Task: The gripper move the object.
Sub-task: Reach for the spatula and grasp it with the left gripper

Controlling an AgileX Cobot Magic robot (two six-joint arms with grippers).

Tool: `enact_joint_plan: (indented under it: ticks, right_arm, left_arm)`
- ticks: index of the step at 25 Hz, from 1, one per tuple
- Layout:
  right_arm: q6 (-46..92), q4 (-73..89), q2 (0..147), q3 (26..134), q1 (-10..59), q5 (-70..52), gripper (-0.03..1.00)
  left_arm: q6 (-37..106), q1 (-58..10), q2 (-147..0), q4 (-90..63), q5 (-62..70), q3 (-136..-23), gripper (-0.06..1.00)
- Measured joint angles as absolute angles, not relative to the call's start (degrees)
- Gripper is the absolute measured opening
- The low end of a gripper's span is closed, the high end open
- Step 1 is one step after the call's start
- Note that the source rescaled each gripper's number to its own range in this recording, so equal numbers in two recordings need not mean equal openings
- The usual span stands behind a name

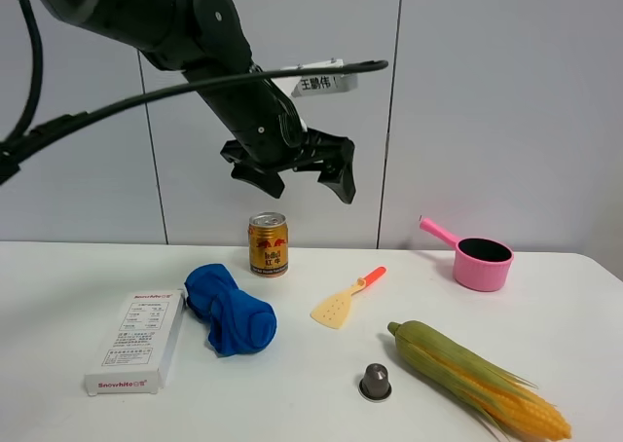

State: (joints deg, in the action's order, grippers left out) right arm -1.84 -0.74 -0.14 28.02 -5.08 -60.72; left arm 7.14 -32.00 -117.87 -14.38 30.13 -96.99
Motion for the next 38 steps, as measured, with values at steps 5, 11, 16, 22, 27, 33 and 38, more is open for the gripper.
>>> enact_joint_plan:
  ticks: [5, 11, 16, 22, 27, 33, 38]
  right_arm:
    - [-1.8, -0.7, -0.1, 28.0, -5.1, -60.7, 1.00]
    - [-1.8, -0.7, -0.1, 28.0, -5.1, -60.7, 1.00]
    - [-1.8, -0.7, -0.1, 28.0, -5.1, -60.7, 1.00]
    - [-1.8, -0.7, -0.1, 28.0, -5.1, -60.7, 1.00]
    - [-1.8, -0.7, -0.1, 28.0, -5.1, -60.7, 1.00]
    - [-1.8, -0.7, -0.1, 28.0, -5.1, -60.7, 1.00]
    - [-1.8, -0.7, -0.1, 28.0, -5.1, -60.7, 1.00]
  left_arm:
    - [7.1, -32.2, -124.3, -13.6, 29.9, -102.9, 1.00]
    - [7.1, -33.8, -132.5, -11.8, 30.9, -111.8, 1.00]
    - [6.4, -35.2, -138.4, -10.8, 31.7, -117.2, 1.00]
    - [5.6, -36.2, -144.5, -5.9, 33.9, -120.0, 1.00]
    - [5.4, -36.3, -146.1, -3.8, 34.1, -120.0, 1.00]
    - [5.4, -36.3, -147.5, -3.5, 33.0, -120.2, 1.00]
    - [5.4, -36.3, -147.7, -3.2, 32.7, -120.2, 1.00]
